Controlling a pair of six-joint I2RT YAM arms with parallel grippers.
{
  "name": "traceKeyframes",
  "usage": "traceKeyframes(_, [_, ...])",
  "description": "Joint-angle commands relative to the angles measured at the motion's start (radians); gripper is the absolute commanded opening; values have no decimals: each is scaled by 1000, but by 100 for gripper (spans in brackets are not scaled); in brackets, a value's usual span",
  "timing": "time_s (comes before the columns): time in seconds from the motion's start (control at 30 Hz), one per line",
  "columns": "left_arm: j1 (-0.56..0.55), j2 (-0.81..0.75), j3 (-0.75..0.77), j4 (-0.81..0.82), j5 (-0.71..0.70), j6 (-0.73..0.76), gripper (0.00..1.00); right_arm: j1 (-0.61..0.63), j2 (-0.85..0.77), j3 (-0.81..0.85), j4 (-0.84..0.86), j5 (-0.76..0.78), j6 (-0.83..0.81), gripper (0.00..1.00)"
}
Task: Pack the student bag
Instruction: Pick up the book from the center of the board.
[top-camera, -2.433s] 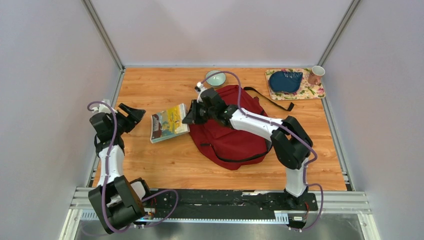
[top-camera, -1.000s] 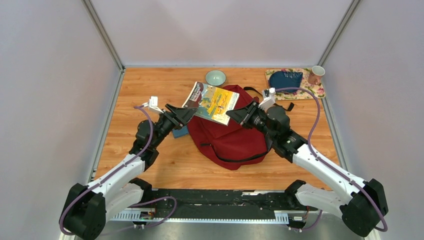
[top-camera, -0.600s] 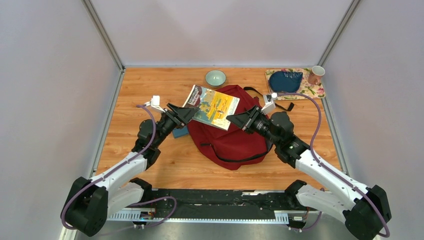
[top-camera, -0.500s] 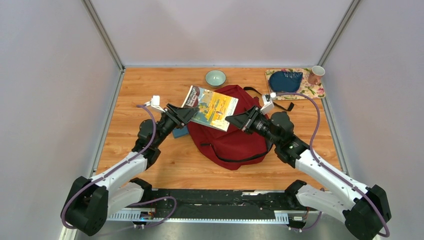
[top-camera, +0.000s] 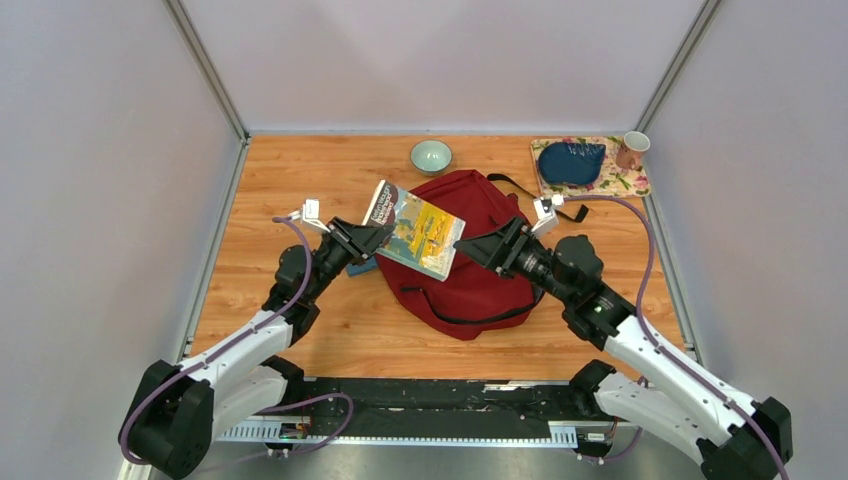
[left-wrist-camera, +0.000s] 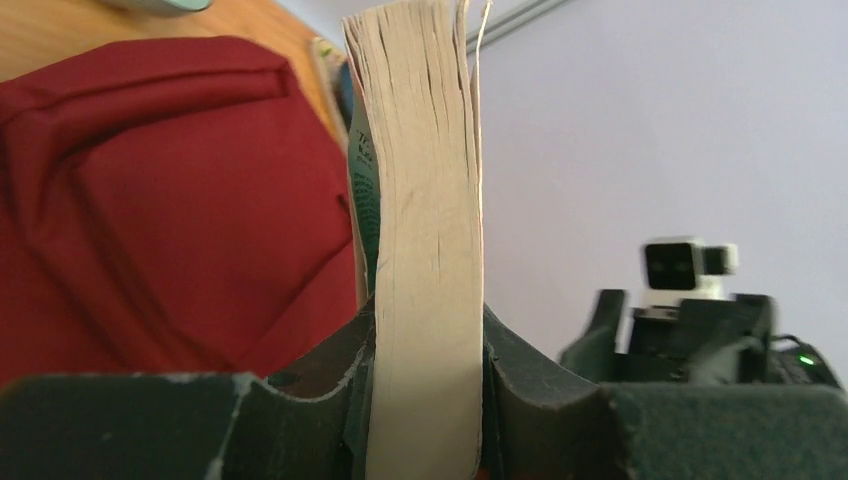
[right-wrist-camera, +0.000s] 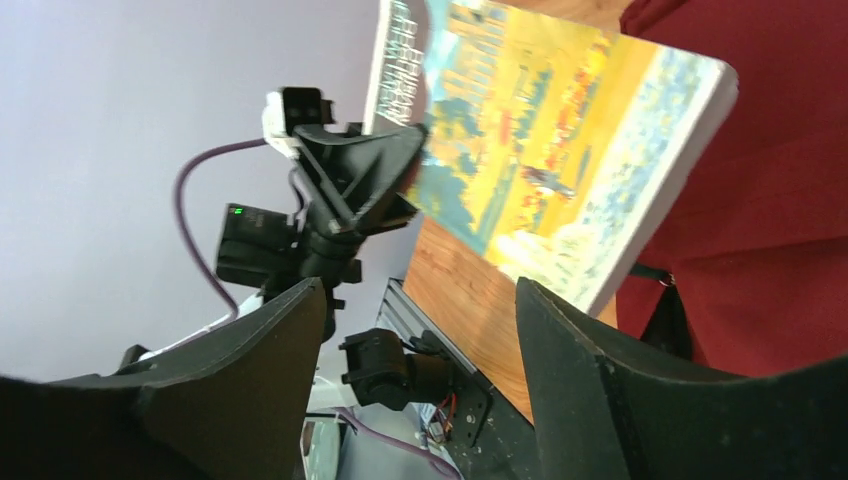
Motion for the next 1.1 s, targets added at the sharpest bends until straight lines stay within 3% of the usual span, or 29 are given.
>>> traceKeyframes(0.0, [-2,-48,25,55,-25,47,0,3,-89,-46,-7,45,-1,74])
traceKeyframes(0.3, [-1,38,94,193,154,-26,0,2,-81,-144,57,-5,68,76])
traceKeyframes(0.53, [-2,159,155,426,318,-154,0,2,-58,-138,74,-13,68,77])
traceKeyframes(0.9, [-1,366,206,763,423,-407,0,-21,-64,-152,172,-32,70,77])
traceKeyframes(1.0, [-2,379,209,768,436,-416,0,-30,-60,-145,206,-55,70,69])
traceKeyframes(1.07, [-1,377,215,757,444,-405,0,-33,-58,-143,223,-58,70,57])
